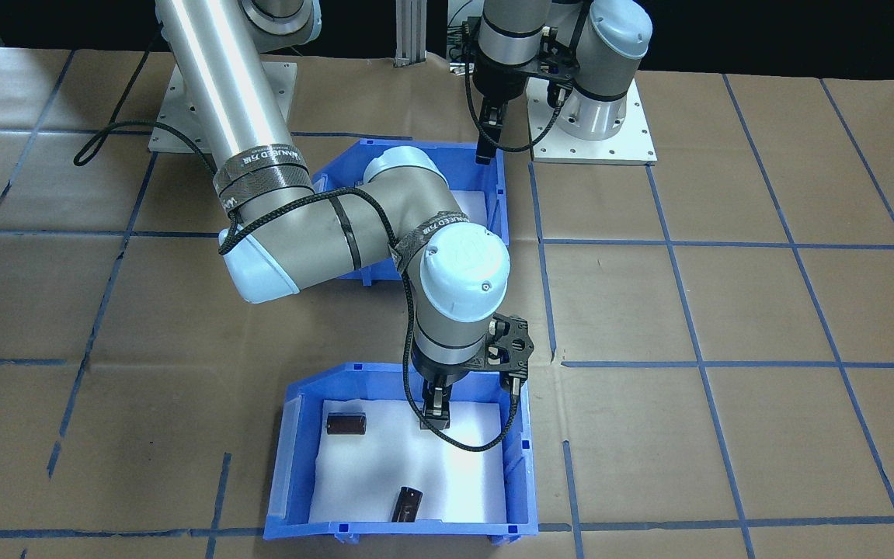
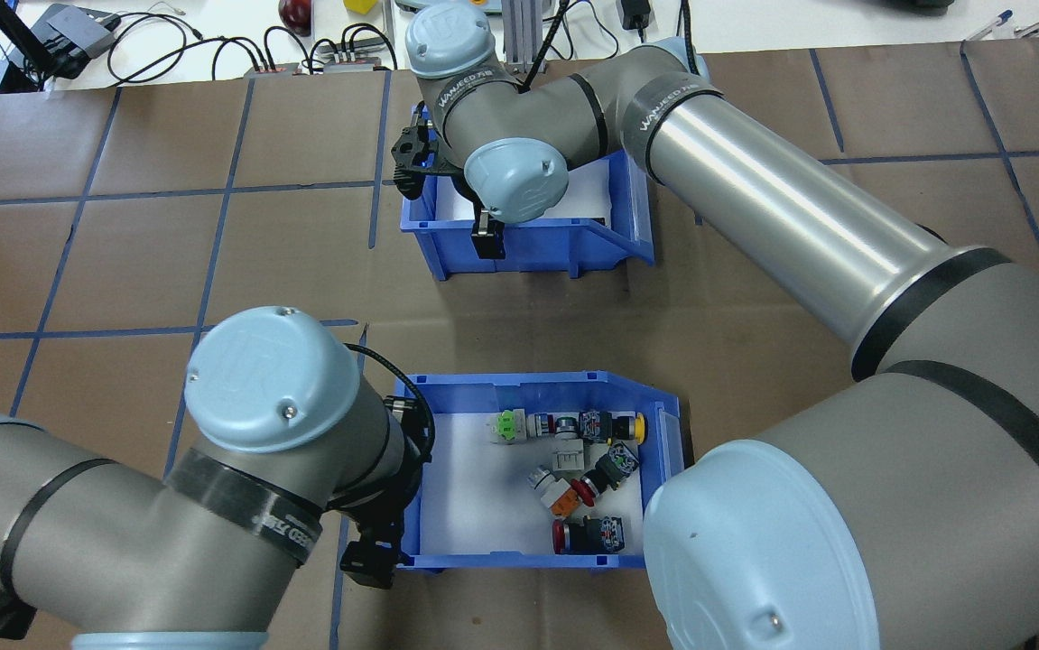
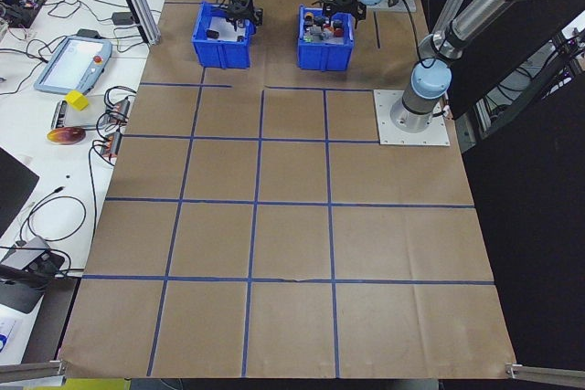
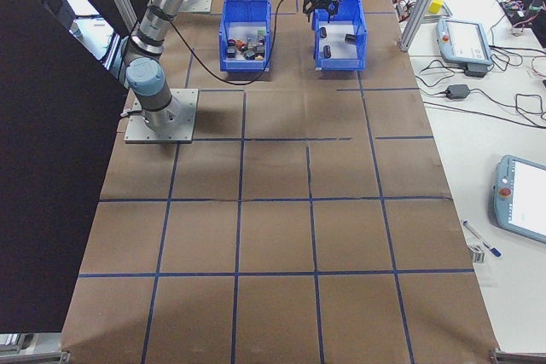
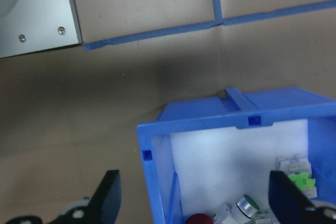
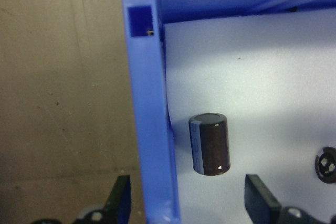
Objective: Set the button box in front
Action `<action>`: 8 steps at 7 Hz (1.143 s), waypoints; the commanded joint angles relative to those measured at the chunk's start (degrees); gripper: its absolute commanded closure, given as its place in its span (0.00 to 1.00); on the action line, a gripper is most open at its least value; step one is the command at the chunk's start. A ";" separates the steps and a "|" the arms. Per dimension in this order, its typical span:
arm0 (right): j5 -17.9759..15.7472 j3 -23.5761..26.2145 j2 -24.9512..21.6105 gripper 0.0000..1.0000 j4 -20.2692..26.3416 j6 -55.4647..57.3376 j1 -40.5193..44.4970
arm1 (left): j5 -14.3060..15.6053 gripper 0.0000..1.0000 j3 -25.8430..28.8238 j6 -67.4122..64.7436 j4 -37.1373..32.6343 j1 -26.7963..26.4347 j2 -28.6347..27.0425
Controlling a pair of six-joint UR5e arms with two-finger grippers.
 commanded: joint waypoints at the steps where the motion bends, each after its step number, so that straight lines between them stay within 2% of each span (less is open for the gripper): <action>1: -1.53 -0.32 -0.64 0.87 0.20 0.28 0.00 | -0.31 0.02 -0.18 -8.85 6.65 -5.65 -5.46; 2: -1.61 -0.76 -1.16 0.92 0.21 0.37 -0.09 | -0.23 0.02 -0.53 -11.14 6.68 -7.32 -7.48; 4: -1.70 0.29 -5.54 0.93 0.99 0.37 -0.87 | 0.12 0.02 -0.62 -14.58 14.37 -9.96 -12.49; 6: -5.11 0.38 -8.01 0.94 3.10 -0.94 -3.94 | -0.40 0.04 -1.41 -15.03 14.50 -12.16 -13.30; 7: -5.13 0.47 -8.46 0.94 3.45 -5.56 -7.00 | -0.23 0.05 -2.28 -15.03 14.58 -12.25 -13.39; 8: -5.13 0.47 -9.51 0.94 3.55 -8.56 -10.25 | 0.21 0.19 -3.95 -14.59 15.19 -12.26 -13.48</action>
